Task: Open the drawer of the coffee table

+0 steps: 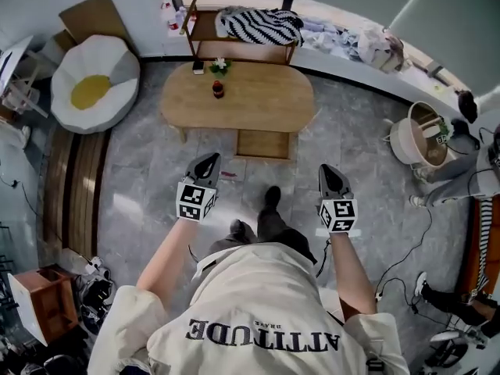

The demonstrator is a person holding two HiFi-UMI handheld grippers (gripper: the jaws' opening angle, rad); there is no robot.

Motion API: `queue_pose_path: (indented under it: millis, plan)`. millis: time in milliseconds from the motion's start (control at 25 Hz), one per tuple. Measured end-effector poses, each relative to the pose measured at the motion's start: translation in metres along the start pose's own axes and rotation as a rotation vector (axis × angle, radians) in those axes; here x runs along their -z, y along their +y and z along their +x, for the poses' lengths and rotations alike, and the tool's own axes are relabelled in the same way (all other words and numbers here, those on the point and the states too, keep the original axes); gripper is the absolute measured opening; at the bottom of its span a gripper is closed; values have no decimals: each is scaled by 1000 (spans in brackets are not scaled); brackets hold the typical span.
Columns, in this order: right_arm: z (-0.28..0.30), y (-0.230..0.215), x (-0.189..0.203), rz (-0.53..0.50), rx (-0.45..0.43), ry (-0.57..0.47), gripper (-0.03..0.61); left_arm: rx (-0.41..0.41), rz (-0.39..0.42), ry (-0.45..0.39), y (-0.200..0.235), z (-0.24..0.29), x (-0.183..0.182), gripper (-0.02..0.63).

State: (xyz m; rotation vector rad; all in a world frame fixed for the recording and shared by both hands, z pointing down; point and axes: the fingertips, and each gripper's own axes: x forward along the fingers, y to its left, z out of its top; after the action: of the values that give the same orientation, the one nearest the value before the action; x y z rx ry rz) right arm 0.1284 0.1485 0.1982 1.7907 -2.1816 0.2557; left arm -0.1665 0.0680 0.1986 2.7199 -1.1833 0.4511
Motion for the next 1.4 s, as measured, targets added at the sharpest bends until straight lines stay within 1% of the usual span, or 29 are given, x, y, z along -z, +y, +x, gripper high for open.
queue_pose_path:
  millis: [120,240,360,600,720,800,1000,1160,1400]
  plan:
    - [-22,-2,-7,11,2,-24,20,4,19,-8,-16,-9,-7,20]
    - [-37,-9,-9,9,14,-26,20,0,16,-12,-32,-13,-14,21]
    - [-43,-20,-9,9,32,-17,20,-19,7,-17,-40,-15,-20,21]
    - [-53,-39,-8,-22,-38,-17,20,-88,-33,-40,-54,-15,-34,21]
    - [-62,-51,-9,-43,-70,-23,20,-106,-32,-54,-62,-14,-42,20]
    - [-66,-62,-6,-43,-74,-18,20,-113,-31,-56,-67,-12,-45,20]
    - [-69,-83,-6,-27,-68,-23,18,-113,-29,-66,-72,-10,-50,21]
    - [-70,-88,-7,-28,-79,-28,18,-106,-36,-54,-76,-11,-46,20]
    - [-66,-91,-22,-23,-81,-56,18,-107,-29,-64,-74,-13,-53,20]
